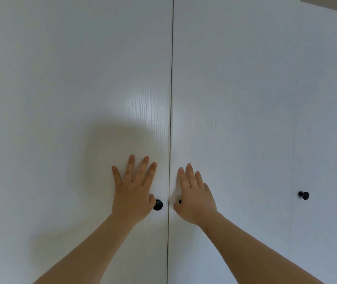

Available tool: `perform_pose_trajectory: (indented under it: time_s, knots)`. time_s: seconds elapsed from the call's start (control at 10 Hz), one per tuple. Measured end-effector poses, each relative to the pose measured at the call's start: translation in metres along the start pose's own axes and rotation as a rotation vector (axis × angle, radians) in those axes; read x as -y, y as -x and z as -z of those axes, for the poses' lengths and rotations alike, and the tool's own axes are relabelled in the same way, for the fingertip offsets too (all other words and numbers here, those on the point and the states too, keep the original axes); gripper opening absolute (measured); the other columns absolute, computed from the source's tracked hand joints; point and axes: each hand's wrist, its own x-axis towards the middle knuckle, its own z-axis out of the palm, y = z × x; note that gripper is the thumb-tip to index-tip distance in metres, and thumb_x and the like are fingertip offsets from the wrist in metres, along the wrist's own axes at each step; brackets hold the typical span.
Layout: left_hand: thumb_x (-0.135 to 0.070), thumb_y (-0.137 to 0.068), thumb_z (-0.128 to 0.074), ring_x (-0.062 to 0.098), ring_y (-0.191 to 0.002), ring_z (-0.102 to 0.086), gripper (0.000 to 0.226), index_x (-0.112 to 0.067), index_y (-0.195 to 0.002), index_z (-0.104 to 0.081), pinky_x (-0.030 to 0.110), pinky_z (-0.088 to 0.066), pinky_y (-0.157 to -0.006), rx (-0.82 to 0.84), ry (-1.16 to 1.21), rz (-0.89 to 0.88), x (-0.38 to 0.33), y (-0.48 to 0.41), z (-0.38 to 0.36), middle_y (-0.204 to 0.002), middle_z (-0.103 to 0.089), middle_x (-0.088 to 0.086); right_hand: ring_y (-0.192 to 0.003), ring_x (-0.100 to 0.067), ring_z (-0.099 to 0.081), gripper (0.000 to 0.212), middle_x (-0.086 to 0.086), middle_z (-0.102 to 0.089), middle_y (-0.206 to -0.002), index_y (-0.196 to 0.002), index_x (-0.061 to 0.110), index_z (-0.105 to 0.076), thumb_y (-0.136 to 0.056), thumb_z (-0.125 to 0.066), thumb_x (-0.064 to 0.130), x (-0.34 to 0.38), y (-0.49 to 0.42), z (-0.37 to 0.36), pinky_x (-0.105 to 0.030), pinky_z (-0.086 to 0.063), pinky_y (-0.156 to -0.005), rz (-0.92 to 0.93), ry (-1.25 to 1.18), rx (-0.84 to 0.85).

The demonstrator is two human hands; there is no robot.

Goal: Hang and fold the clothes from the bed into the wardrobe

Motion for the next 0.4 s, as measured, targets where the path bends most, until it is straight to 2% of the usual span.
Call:
perform_pose_trajectory:
  time_s: [0.1,0.2,0.3,0.4]
  knots:
    - [-0.037,-0.056,-0.082,0.043,-0.136,-0.024,0.098,-0.015,-0.141,-0.038,0.071,-0.022,-0.096,0.072,0.029,0.011,0.001,0.0,0.0,-0.149,-0.033,0.011,-0.144,-0.027,0.017,0.089,-0.002,0.03,-0.153,-0.147,0.022,0.02,-0.09,-0.048,0.034,-0.001,-0.002,0.004,-0.04,-0.001,-0.117,-0.005,0.004,0.06]
    - [-0.046,-0.086,-0.05,0.033,-0.127,0.041,0.096,-0.026,-0.136,0.03,0.064,0.01,-0.106,0.174,0.043,0.026,0.006,-0.003,-0.008,-0.142,0.04,-0.001,-0.145,-0.027,0.013,0.092,0.0,0.028,-0.154,-0.147,0.023,0.018,-0.089,-0.052,0.035,-0.001,-0.004,0.015,-0.043,-0.002,-0.117,-0.007,-0.001,0.13]
    - [-0.047,-0.09,-0.043,0.031,-0.132,0.039,0.089,-0.027,-0.142,0.027,0.061,0.011,-0.108,0.322,0.068,0.031,0.005,-0.007,0.005,-0.146,0.04,-0.003,-0.146,-0.025,0.003,0.088,0.002,0.016,-0.157,-0.149,0.029,0.009,-0.088,-0.054,0.032,-0.004,0.003,0.029,-0.045,-0.006,-0.116,-0.021,-0.068,0.128]
    - [-0.049,-0.087,-0.047,0.028,-0.139,0.028,0.088,-0.028,-0.147,0.014,0.056,0.008,-0.111,0.412,0.167,0.118,0.0,-0.01,0.029,-0.154,0.026,-0.003,-0.145,-0.025,0.0,0.083,0.004,0.009,-0.158,-0.148,0.036,0.004,-0.087,-0.053,0.033,-0.001,0.018,0.038,-0.047,-0.008,-0.115,-0.024,-0.114,0.064]
